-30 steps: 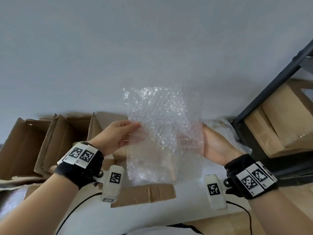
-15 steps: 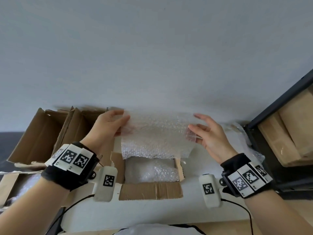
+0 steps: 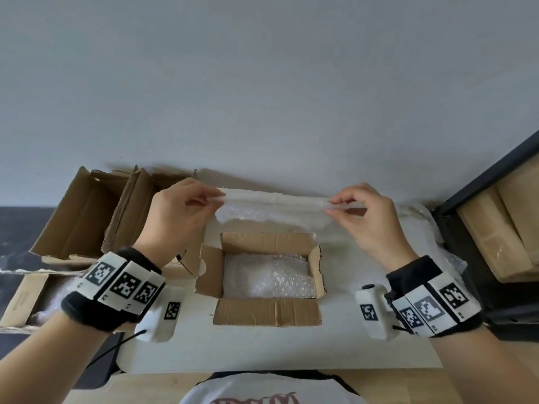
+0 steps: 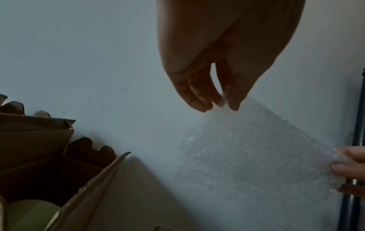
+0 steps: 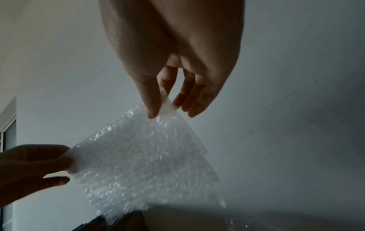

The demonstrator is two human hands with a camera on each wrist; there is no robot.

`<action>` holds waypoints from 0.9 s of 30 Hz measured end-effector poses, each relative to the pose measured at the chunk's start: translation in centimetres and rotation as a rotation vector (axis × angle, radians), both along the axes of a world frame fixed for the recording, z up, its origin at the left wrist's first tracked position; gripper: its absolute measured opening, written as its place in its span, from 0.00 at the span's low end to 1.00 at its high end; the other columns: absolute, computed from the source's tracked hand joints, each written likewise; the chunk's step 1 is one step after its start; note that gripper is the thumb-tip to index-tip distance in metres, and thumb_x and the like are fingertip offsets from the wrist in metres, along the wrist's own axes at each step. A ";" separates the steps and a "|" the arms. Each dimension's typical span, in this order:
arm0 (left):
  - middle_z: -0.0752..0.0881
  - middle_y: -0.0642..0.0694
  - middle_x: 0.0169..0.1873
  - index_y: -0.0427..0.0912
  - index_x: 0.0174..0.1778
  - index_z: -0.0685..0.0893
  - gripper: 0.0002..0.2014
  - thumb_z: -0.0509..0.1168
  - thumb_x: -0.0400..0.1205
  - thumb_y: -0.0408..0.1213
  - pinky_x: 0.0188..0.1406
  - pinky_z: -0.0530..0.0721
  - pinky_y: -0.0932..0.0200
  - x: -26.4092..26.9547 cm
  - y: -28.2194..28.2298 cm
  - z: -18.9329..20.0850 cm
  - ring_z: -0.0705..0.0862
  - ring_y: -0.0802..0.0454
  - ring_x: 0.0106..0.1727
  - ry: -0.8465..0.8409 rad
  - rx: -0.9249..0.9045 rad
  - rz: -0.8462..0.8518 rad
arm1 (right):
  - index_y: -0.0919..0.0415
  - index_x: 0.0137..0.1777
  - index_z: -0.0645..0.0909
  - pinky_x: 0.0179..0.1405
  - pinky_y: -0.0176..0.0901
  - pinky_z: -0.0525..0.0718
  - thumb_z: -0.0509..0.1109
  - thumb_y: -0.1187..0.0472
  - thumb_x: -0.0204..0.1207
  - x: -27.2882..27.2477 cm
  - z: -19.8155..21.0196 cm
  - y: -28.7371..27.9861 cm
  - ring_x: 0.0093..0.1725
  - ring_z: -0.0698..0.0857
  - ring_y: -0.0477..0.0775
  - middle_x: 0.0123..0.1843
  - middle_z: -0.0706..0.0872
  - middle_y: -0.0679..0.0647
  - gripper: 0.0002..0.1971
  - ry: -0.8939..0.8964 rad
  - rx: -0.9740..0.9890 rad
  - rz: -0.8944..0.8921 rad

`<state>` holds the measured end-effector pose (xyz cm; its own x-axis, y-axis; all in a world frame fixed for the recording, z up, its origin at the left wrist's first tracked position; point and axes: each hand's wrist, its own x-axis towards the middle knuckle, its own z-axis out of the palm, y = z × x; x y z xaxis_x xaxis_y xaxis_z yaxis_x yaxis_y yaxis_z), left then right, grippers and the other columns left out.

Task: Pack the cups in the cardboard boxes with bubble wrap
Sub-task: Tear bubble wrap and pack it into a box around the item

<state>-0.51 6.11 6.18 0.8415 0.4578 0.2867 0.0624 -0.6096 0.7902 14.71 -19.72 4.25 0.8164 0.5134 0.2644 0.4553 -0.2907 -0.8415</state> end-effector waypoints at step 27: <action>0.80 0.44 0.58 0.40 0.64 0.82 0.16 0.60 0.80 0.27 0.54 0.79 0.63 -0.5 -1.0 -11.4 0.81 0.47 0.54 0.720 0.145 -0.144 | 0.59 0.58 0.83 0.54 0.44 0.69 0.64 0.65 0.80 -3.5 -10.0 3.1 0.50 0.80 0.53 0.51 0.83 0.53 0.10 -0.414 -1.068 0.349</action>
